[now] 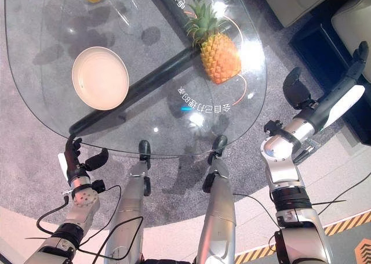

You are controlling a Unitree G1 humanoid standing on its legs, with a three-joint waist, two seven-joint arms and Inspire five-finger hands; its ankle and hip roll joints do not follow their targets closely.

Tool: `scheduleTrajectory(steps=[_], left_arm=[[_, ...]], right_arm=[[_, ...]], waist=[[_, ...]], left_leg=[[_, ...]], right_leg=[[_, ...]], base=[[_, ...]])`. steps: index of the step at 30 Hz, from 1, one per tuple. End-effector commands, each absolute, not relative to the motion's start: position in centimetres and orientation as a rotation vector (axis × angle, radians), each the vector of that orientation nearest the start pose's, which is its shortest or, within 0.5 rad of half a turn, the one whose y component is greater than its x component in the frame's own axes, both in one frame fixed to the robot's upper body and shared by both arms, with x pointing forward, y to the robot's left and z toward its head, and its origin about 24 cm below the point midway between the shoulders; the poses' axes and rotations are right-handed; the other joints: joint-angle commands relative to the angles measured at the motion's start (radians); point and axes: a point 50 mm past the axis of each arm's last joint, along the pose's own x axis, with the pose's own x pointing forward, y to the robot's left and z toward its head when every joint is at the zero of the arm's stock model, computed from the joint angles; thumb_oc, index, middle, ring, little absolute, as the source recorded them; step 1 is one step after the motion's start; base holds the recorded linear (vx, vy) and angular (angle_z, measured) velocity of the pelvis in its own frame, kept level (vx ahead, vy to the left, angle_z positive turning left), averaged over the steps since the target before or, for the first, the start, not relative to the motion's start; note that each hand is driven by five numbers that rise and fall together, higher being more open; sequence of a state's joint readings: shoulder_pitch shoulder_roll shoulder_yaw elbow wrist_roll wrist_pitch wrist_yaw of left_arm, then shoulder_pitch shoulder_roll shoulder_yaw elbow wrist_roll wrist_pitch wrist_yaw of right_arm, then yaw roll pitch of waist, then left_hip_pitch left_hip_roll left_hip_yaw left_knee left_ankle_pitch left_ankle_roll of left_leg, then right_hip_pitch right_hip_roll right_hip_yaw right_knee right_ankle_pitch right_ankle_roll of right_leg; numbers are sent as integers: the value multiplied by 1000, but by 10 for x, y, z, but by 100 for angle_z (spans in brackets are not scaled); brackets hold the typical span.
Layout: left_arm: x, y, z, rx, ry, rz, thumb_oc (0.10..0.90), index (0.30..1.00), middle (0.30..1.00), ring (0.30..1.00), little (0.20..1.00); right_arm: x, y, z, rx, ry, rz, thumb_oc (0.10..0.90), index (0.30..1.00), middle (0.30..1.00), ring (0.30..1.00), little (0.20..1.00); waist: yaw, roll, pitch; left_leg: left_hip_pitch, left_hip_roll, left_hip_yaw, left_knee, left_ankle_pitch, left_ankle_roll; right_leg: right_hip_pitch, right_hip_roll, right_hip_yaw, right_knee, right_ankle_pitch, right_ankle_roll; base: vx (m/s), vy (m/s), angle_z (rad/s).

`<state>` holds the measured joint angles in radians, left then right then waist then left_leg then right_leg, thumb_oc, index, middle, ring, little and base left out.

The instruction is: Pick up the fruit to the plate

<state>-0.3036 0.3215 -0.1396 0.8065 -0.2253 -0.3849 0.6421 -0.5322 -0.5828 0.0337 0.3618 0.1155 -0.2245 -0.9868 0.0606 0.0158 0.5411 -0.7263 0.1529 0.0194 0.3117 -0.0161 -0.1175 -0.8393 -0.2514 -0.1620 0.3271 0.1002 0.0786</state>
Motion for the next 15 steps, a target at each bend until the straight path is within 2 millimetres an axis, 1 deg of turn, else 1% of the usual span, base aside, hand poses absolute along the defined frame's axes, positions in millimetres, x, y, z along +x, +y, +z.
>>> scheduleTrajectory(steps=[1,8,14,15], left_arm=[[255,267,-16,197,93,752,800,900,900,900,900],[246,275,-29,172,192,816,800,900,900,900,900],[232,284,-50,115,359,887,800,900,900,900,900],[228,286,-56,91,405,897,800,900,900,900,900]], right_arm=[[285,-292,222,-209,-843,-1053,800,900,900,900,900],[284,-288,227,-219,-878,-1041,800,900,900,900,900],[283,-284,232,-237,-908,-1021,800,900,900,900,900],[283,-282,234,-240,-915,-1014,800,900,900,900,900]], waist=[[-16,33,-21],[-21,35,-21],[-28,37,-21],[-31,37,-21]], left_leg=[[-17,32,-43,-31,62,-8],[-19,32,-40,-32,65,-9],[-14,32,-35,-38,70,-8],[-12,34,-32,-38,72,-9]], right_leg=[[23,-110,28,79,-55,106],[17,-110,32,81,-55,107],[14,-109,36,82,-55,106],[13,-110,37,84,-56,107]], base=[[0,0,0],[0,0,0],[0,0,0],[0,0,0]])
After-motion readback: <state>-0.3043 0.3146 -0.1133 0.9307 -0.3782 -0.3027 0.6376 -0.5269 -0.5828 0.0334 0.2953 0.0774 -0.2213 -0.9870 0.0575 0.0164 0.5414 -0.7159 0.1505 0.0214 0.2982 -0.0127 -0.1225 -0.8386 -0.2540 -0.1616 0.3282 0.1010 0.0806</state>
